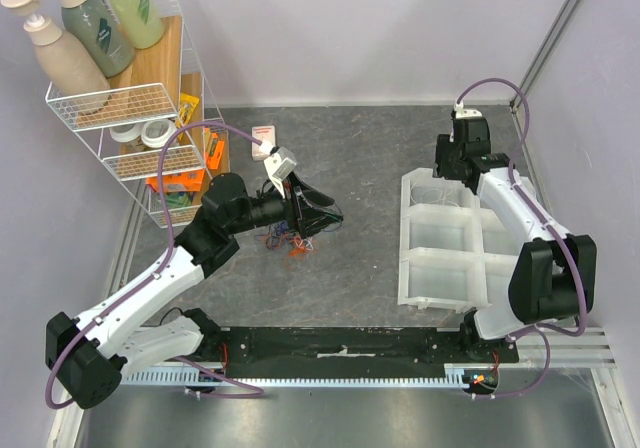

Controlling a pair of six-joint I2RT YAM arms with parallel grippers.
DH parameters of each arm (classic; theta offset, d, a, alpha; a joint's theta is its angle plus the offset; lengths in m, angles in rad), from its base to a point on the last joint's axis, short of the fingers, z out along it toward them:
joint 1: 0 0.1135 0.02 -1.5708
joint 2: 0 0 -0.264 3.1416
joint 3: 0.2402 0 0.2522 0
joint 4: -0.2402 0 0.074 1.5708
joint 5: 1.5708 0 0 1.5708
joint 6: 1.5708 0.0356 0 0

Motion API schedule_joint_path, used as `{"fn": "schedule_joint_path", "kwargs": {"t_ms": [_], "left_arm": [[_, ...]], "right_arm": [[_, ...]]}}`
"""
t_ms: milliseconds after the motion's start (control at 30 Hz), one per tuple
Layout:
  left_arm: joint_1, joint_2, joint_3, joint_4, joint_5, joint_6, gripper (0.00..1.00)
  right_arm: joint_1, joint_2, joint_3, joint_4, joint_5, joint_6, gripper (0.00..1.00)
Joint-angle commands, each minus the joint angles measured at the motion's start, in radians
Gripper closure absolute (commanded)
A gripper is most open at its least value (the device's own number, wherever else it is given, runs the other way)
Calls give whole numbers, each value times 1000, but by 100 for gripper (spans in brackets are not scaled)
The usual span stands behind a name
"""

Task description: Untangle the cables

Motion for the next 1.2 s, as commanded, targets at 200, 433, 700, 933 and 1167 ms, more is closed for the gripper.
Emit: {"fn": "schedule_joint_path", "kwargs": {"t_ms": [200,433,700,933,1167], "left_arm": [[-5,-8,26,24,-2,2,38],[-3,-2,26,24,-1,0,38],[-3,6,26,24,-2,-3,39],[-2,14,34,3,-21,3,38],[-6,-2,35,-11,-66,11,39]], "right_arm": [[-2,31,-50,45,88,41,48],[-2,91,-119,143,114,73,76],[-2,99,-159,171,148,30,98],[5,-65,-54,-5,133,13,32],[-19,-243,-56,-77,-54,1,2]]}}
